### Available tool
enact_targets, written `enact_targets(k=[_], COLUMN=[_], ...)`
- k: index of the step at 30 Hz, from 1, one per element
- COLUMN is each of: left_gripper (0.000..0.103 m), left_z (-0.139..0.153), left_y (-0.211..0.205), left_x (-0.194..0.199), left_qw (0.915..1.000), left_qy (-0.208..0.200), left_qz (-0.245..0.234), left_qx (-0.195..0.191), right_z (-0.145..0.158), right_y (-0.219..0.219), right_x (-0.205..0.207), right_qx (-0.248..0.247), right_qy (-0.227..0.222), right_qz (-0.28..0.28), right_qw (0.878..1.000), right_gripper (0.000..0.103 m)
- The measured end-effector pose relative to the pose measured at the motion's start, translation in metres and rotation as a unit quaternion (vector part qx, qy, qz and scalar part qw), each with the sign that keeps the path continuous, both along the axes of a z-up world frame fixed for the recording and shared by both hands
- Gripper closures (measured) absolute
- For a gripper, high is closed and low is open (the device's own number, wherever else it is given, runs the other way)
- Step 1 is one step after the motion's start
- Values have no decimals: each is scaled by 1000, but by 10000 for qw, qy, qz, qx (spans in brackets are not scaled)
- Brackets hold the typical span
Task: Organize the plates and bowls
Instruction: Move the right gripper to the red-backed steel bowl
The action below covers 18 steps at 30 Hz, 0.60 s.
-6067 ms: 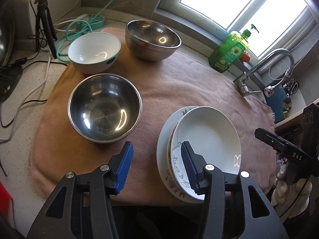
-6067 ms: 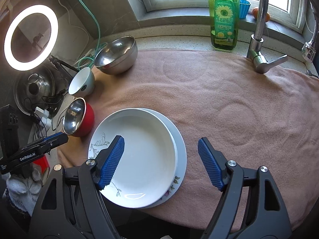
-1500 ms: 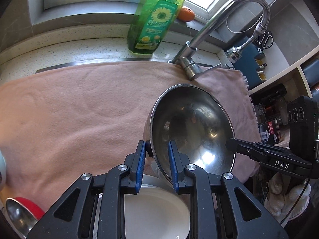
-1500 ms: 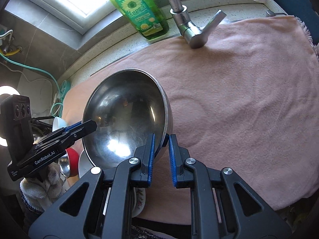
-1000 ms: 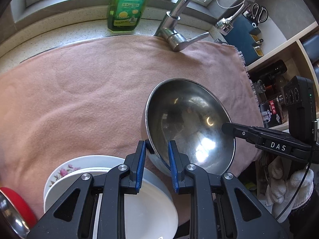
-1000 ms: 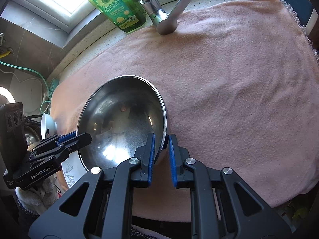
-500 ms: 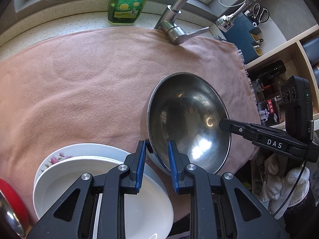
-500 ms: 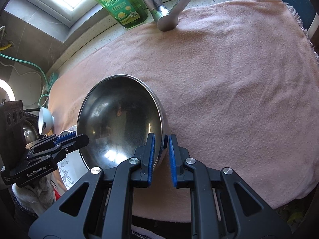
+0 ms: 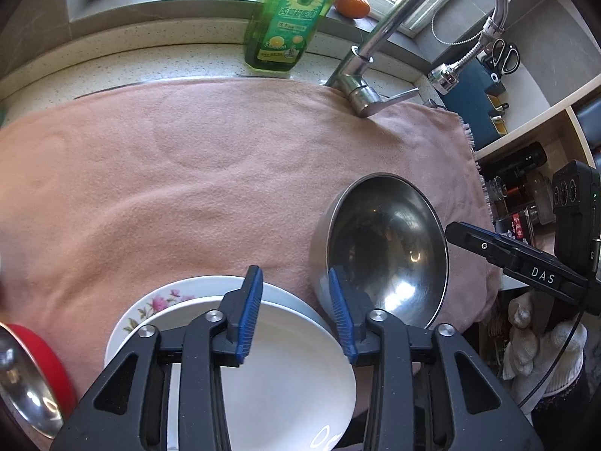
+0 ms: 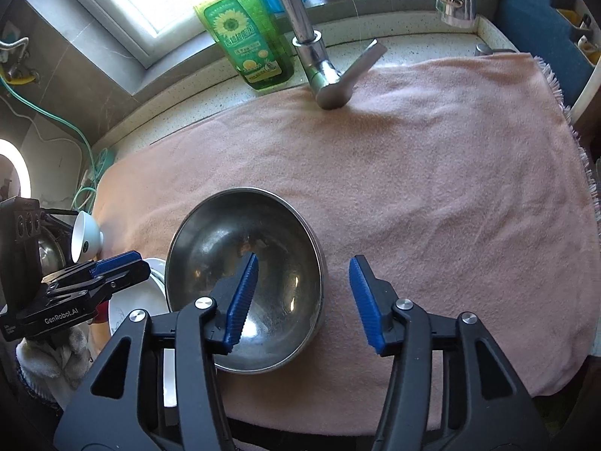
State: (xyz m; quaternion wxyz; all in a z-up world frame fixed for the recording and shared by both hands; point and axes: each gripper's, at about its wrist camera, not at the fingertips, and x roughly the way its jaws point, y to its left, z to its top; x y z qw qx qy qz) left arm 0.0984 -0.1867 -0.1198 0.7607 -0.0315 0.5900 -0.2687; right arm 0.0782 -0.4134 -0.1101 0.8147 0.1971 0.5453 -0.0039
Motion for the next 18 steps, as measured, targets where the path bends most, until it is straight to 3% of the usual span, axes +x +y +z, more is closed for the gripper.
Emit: enact_targets(k=[3,6,10,18], left_gripper=[57,39,39,38], left_z=[9,20,30,44], left_y=[7,13,20,54], left_x=[-1,-2,-5,-15], left_qw=[9998,9988,9975,9932], left_qy=[-164,-429,-604,-624], left_qz=[124,244,357,856], left_qx=[-58,-53,-119,-484], right_z=[10,20,32,48], right_y=[4,10,19,35], right_x=[0,2,4,4], right_qx=[-5,10,32,315], right_qy=[-200,-341,-518,-732], right_qz=[12,46,136,248], right_qw=[9998,9994,9986,9965], right_gripper=[34,27,21,21])
